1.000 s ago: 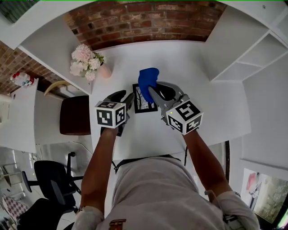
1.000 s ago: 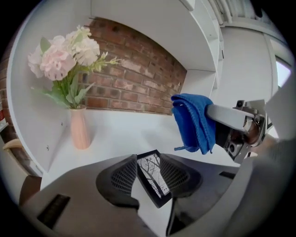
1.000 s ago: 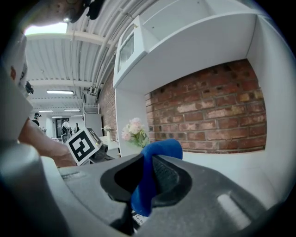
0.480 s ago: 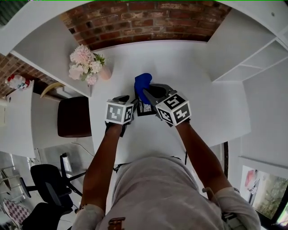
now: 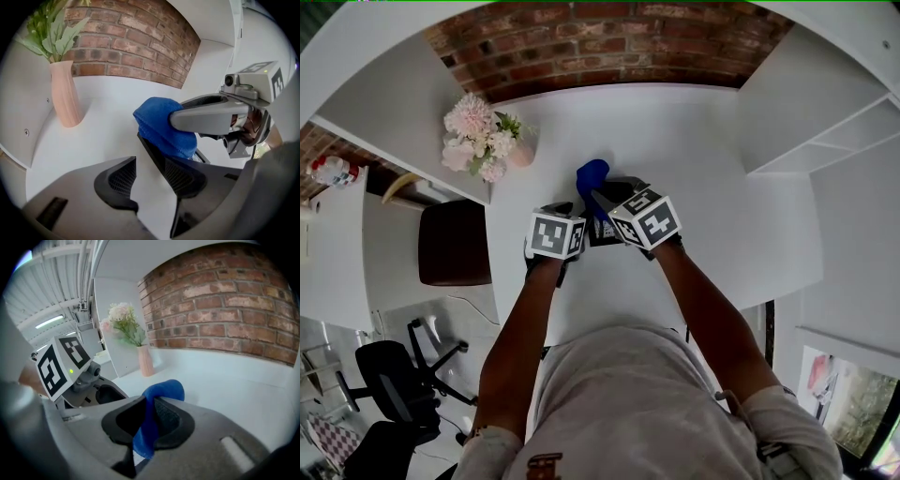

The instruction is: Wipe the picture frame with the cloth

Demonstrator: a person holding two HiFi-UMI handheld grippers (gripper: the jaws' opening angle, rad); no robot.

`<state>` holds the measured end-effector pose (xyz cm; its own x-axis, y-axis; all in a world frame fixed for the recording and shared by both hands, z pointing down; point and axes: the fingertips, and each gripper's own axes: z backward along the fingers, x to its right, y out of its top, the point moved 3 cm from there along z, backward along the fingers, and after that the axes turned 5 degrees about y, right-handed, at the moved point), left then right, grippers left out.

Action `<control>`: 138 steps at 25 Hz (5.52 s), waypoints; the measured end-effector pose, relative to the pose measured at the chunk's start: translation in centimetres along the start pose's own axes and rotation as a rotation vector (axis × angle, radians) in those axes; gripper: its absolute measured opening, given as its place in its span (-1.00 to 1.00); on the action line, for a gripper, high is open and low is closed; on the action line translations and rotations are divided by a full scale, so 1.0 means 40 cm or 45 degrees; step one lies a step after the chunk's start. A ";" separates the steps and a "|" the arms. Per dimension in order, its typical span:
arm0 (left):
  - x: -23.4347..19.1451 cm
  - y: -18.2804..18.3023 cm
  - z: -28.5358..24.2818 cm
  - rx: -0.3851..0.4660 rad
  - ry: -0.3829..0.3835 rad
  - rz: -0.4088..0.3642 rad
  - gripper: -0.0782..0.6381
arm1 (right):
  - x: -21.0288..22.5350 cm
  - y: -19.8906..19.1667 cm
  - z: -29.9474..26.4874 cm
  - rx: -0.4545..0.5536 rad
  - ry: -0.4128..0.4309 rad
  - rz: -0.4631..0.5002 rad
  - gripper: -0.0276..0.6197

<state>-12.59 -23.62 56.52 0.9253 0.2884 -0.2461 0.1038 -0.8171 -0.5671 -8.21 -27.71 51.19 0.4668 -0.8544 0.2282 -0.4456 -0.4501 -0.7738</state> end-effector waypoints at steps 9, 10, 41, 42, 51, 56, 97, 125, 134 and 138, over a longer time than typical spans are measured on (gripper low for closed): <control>-0.008 0.000 -0.005 -0.001 -0.009 0.024 -0.22 | 0.030 -0.039 -0.047 -0.132 -0.060 0.008 -0.77; -0.010 0.000 -0.006 -0.001 -0.011 0.029 -0.22 | 0.035 -0.042 -0.046 -0.141 -0.072 0.005 -0.77; -0.013 -0.007 -0.006 0.034 -0.042 0.073 -0.20 | 0.001 -0.010 0.163 0.058 -0.126 -0.228 -0.77; -0.013 -0.007 -0.006 0.034 -0.042 0.073 -0.19 | -0.014 -0.006 0.149 0.067 -0.096 -0.253 -0.77; -0.012 -0.006 -0.004 0.038 -0.041 0.071 -0.20 | -0.034 -0.091 0.032 -0.073 -0.086 -0.380 -0.77; -0.013 -0.007 -0.004 0.043 -0.039 0.075 -0.20 | 0.005 -0.129 0.042 -0.174 -0.210 -0.279 -0.77; -0.007 -0.009 -0.001 0.065 -0.043 0.070 -0.20 | -0.091 -0.166 0.074 -0.142 -0.200 -0.409 -0.77; -0.007 -0.010 -0.001 0.079 -0.020 0.066 -0.20 | -0.029 -0.169 0.272 -0.124 -0.344 -0.256 -0.77; -0.004 -0.012 0.004 0.086 -0.016 0.062 -0.20 | -0.151 -0.133 0.164 -0.047 -0.175 -0.333 -0.77; -0.002 -0.013 0.003 0.088 -0.016 0.057 -0.20 | -0.152 -0.181 0.121 -0.104 -0.180 -0.355 -0.77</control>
<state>-12.78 -23.17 56.72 0.9239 0.2588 -0.2817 0.0368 -0.7931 -0.6080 -4.13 -17.97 52.55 0.6783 -0.6535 0.3361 -0.3430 -0.6860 -0.6417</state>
